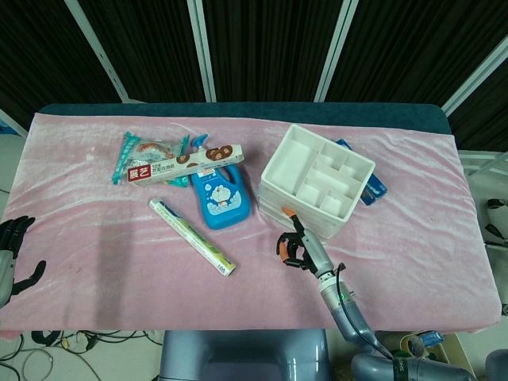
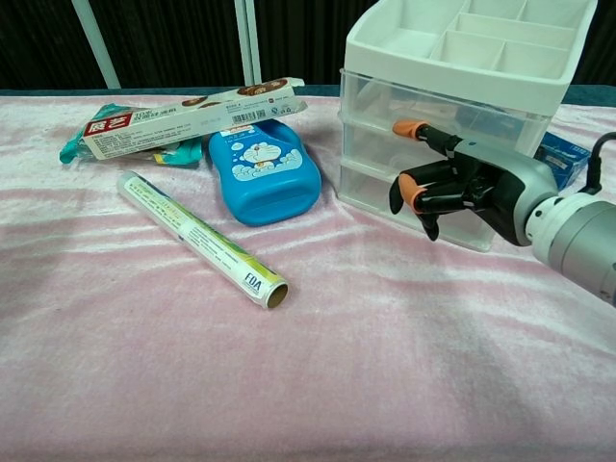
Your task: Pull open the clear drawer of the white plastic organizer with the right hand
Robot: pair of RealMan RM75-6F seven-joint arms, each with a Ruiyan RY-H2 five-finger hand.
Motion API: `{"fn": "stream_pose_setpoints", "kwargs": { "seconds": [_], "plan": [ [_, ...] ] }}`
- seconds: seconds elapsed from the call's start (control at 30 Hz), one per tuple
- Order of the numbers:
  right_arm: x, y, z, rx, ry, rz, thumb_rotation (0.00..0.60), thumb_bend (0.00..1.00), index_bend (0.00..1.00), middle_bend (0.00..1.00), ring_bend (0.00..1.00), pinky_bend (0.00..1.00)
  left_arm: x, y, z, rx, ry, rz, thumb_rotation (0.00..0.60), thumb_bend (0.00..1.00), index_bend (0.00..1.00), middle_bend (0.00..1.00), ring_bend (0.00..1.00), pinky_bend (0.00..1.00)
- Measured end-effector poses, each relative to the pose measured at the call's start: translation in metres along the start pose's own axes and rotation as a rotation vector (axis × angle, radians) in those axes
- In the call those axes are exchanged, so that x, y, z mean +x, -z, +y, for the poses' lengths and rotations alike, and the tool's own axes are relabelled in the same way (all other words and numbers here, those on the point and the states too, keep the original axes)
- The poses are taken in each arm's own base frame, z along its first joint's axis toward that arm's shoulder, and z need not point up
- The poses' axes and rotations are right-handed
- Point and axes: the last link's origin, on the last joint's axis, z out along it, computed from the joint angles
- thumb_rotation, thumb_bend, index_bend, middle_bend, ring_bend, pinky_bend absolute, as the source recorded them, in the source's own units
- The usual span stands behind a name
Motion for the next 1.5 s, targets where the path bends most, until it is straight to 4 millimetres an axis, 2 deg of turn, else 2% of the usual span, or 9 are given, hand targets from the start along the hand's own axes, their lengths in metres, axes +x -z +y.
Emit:
{"fn": "stream_pose_setpoints", "kwargs": {
  "seconds": [0.7, 1.5],
  "plan": [
    [-0.022, 0.018, -0.008, 0.035, -0.017, -0.088, 0.6, 0.58, 0.0, 0.62, 0.74, 0.69, 0.0, 0.0, 0.0, 0.004, -0.001, -0.001, 0.6, 0.32, 0.11, 0.11, 0.08, 0.07],
    [-0.038, 0.033, -0.003, 0.038, -0.001, -0.139, 0.6, 0.58, 0.0, 0.62, 0.74, 0.69, 0.0, 0.0, 0.0, 0.009, -0.003, -0.002, 0.6, 0.32, 0.11, 0.11, 0.08, 0.07]
  ]
}}
